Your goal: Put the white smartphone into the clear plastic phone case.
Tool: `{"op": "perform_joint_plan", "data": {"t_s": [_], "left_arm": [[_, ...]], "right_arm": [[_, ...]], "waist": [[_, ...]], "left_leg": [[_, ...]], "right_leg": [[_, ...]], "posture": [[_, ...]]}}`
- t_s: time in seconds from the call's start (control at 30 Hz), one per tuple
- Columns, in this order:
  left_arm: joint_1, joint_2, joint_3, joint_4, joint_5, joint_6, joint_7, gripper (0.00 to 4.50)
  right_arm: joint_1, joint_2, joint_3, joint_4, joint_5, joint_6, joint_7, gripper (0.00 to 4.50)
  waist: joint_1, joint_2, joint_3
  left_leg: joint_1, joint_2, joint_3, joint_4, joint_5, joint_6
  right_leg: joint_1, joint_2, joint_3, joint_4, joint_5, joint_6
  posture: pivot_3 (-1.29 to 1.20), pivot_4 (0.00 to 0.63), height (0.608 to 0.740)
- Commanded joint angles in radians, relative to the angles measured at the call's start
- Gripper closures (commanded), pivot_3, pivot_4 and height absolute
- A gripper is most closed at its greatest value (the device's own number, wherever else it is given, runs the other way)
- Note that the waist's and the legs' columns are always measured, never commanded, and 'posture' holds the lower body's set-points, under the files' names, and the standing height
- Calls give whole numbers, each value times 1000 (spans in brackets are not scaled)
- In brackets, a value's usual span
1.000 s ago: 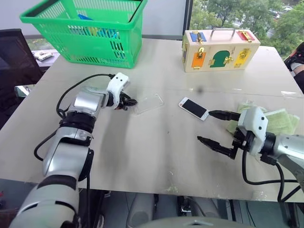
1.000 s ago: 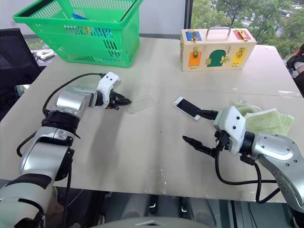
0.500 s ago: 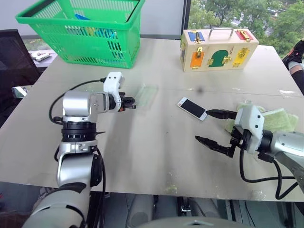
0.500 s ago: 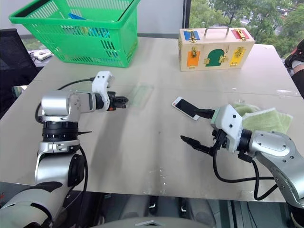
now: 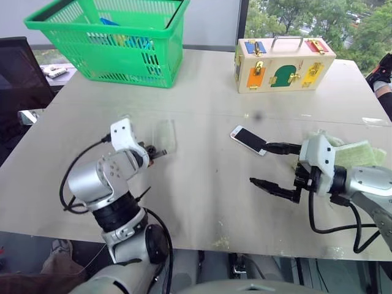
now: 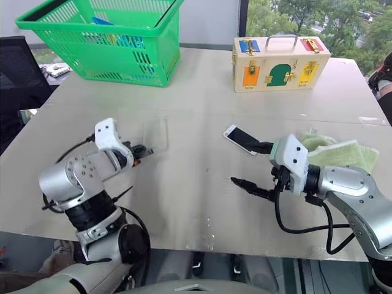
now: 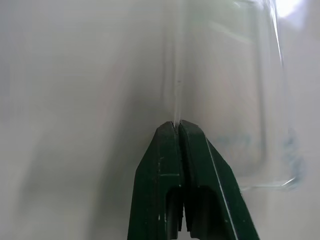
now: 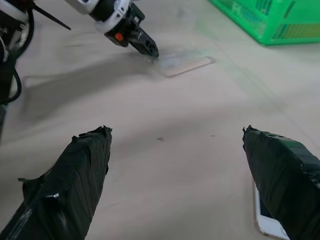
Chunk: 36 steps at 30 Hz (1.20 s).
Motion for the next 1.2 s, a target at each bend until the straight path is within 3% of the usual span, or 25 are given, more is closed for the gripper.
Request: {"op": "perform_joint_plan", "data": {"t_s": [0.03,0.13,0.23,0.27,0.33,0.4,0.47,0.57,0.7,0.8,0.9,1.07,1.2], "left_arm": [[24,-42,27,-62,-14,4,42,4481],[27,-62,52,-72,-52,4,36,3724],[54,12,27,-66,-119,4,-8,2482],[56,43,37,-56,-167,4,-49,1828],[92,157,20,-22,-291,4,-166,933],[123,332,-45,-11,-393,-31,-345,20],[160,489,-108,37,-439,-139,-502,20],[248,754,-292,161,-377,-546,-849,20],[168,922,-500,443,-260,-1004,-1186,20],[88,961,-636,645,-133,-1354,-1356,20],[-50,936,-742,877,-29,-1618,-1464,20],[-287,847,-854,1253,136,-1952,-1464,20],[-397,786,-902,1443,230,-2121,-1431,20]], "right_arm": [[19,-35,-55,-17,4,-45,48,0],[52,-60,-81,-18,0,-69,79,0],[81,-75,-103,-15,-3,-93,100,0],[88,-76,-111,-15,-1,-100,104,0],[95,-77,-122,-15,3,-108,110,0],[96,-77,-125,-12,4,-114,113,0],[94,-75,-124,-9,4,-116,114,0],[90,-68,-112,-5,-1,-119,107,0],[89,-55,-96,-23,-4,-106,80,0],[96,-52,-103,-46,9,-88,60,0],[111,-55,-106,-72,11,-75,43,0],[151,-53,-129,-120,27,-51,9,0],[174,-55,-148,-142,37,-41,-5,0]], "waist": [[0,0,0],[0,0,0],[-4,0,0],[-7,0,-1],[-14,0,0],[-24,-1,0],[-25,0,-1],[-24,0,-1],[-4,2,0],[5,2,0],[7,2,0],[9,2,0],[-1,2,0]], "left_leg": [[0,0,0,0,0,0],[1,0,0,0,0,0],[1,0,0,0,0,0],[2,0,0,0,0,0],[2,0,0,0,0,0],[3,1,0,0,0,0],[3,1,0,-1,0,0],[3,0,1,-1,0,0],[4,0,2,-3,0,0],[2,1,2,-3,0,0],[-1,0,3,-3,-1,2],[-3,0,3,-1,-2,4],[-3,0,4,0,-3,4]], "right_leg": [[0,0,0,0,0,0],[1,0,0,0,0,0],[1,0,0,0,0,0],[1,0,0,0,0,0],[1,1,0,1,0,0],[1,1,0,1,0,0],[1,1,0,1,0,0],[1,0,0,0,0,0],[1,-3,0,-1,-1,-4],[-1,-3,0,-2,-1,-8],[-2,-4,0,-3,0,-10],[-3,-2,-1,-4,0,-2],[-2,-2,-1,-4,0,-1]], "posture": [[0,150,740],[0,150,740],[0,150,740],[0,150,740],[0,150,740],[0,150,740],[0,150,740],[0,150,740],[0,150,740],[0,150,740],[0,150,740],[0,150,740],[0,150,740]]}}
